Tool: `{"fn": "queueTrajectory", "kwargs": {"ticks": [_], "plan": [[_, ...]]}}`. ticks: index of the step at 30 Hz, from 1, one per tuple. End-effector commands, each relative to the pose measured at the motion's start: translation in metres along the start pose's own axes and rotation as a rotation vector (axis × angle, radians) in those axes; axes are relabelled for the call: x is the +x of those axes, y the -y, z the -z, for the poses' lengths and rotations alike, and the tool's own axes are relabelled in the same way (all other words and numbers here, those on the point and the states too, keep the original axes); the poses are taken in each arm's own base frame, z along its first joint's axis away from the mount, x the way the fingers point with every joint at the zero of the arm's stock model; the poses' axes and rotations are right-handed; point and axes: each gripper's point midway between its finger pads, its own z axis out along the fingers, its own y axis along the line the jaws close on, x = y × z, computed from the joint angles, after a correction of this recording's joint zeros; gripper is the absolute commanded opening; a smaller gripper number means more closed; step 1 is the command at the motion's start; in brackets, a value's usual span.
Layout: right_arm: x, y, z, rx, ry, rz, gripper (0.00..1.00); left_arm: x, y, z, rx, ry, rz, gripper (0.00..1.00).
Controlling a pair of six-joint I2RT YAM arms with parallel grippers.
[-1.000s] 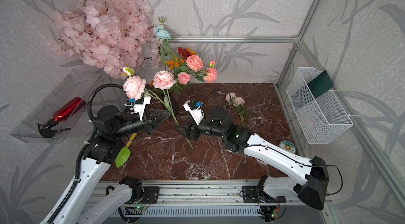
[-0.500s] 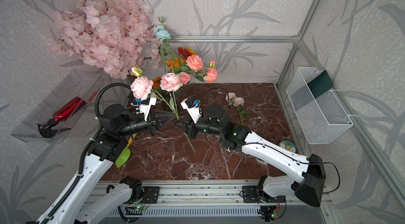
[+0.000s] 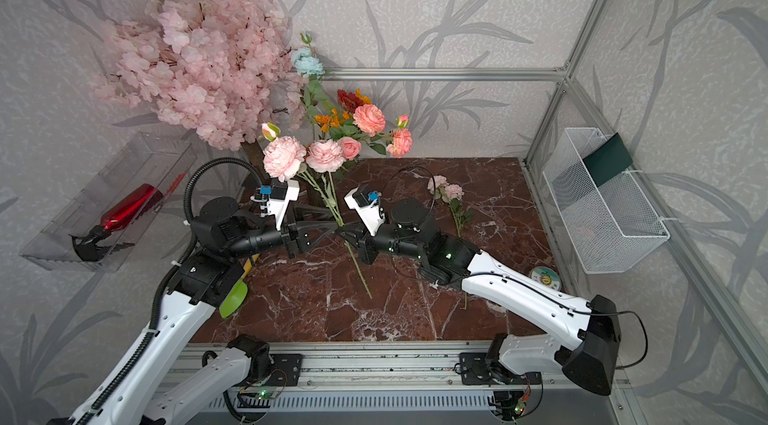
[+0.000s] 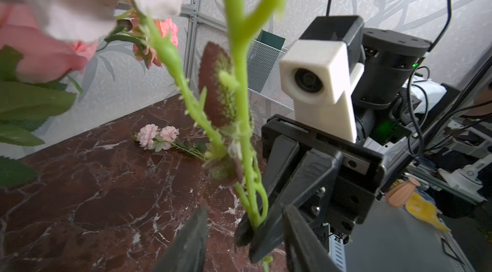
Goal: Pick out pink flowers from the vase
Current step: Place the flower at the center of the board.
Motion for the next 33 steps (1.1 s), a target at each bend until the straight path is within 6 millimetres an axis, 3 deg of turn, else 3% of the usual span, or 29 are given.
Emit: {"fn": "queueTrajectory", "kwargs": {"ticks": [1,4,8,13,18,21,26,33], "plan": [[-0.018,-0.003,0.023,0.039,0.063,0.045,0.0,0.006,0.006,0.007,-0.01,0.014,-0.055,0.71],[-0.017,0.0,0.038,0.079,0.062,0.054,0.0,0.017,0.002,0.01,-0.04,0.007,-0.085,0.74],[-0.007,0.015,0.07,0.203,0.027,0.031,0.0,0.033,-0.024,0.015,-0.194,-0.026,-0.122,0.73],[0.026,0.058,0.126,0.505,-0.049,0.001,0.0,0.042,-0.064,0.025,-0.419,-0.051,-0.149,0.71],[0.054,0.103,0.176,0.811,-0.131,-0.033,0.0,0.041,-0.069,0.018,-0.407,-0.034,-0.127,0.71],[0.078,0.134,0.2,0.923,-0.191,-0.18,0.0,0.042,-0.069,0.016,-0.399,-0.041,-0.113,0.69],[0.119,0.177,0.216,0.943,-0.224,-0.443,0.0,0.047,-0.067,0.017,-0.393,-0.068,-0.134,0.7],[0.156,0.223,0.215,1.031,-0.38,-0.457,0.0,0.073,-0.077,0.014,-0.425,-0.186,-0.133,0.74]]}}
